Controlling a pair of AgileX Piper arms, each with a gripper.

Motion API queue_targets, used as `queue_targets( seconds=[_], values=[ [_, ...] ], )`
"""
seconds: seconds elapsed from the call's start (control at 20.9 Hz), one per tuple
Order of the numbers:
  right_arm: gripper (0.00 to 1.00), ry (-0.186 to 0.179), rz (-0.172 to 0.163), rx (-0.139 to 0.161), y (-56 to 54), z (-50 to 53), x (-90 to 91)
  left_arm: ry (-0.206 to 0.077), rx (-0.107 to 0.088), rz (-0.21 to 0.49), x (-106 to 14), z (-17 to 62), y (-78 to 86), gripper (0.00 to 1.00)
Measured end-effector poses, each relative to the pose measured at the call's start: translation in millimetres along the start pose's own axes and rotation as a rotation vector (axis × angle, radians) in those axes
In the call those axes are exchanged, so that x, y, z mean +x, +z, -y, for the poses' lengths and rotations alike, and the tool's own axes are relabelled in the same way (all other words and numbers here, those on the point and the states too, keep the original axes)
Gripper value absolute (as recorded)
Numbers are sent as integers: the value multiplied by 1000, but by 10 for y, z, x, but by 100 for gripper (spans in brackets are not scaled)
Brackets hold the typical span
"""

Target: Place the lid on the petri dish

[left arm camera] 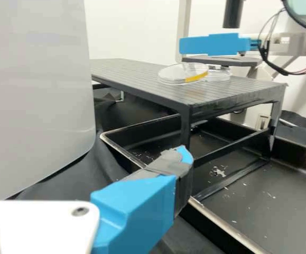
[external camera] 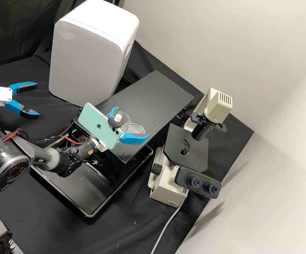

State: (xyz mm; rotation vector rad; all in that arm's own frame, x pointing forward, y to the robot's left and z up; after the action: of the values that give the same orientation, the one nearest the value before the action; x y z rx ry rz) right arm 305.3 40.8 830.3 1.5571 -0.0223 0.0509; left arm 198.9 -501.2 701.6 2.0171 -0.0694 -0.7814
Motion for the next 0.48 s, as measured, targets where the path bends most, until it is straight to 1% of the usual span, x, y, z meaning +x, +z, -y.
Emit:
queue_targets(
  seconds=[0.38,0.48],
  values=[
    [100,0,0,0,0,0,0,0,0,0,0,0,0,100],
    [100,-3,-8,0,-14,18,-17,0,0,0,0,0,0,100]
  ],
)
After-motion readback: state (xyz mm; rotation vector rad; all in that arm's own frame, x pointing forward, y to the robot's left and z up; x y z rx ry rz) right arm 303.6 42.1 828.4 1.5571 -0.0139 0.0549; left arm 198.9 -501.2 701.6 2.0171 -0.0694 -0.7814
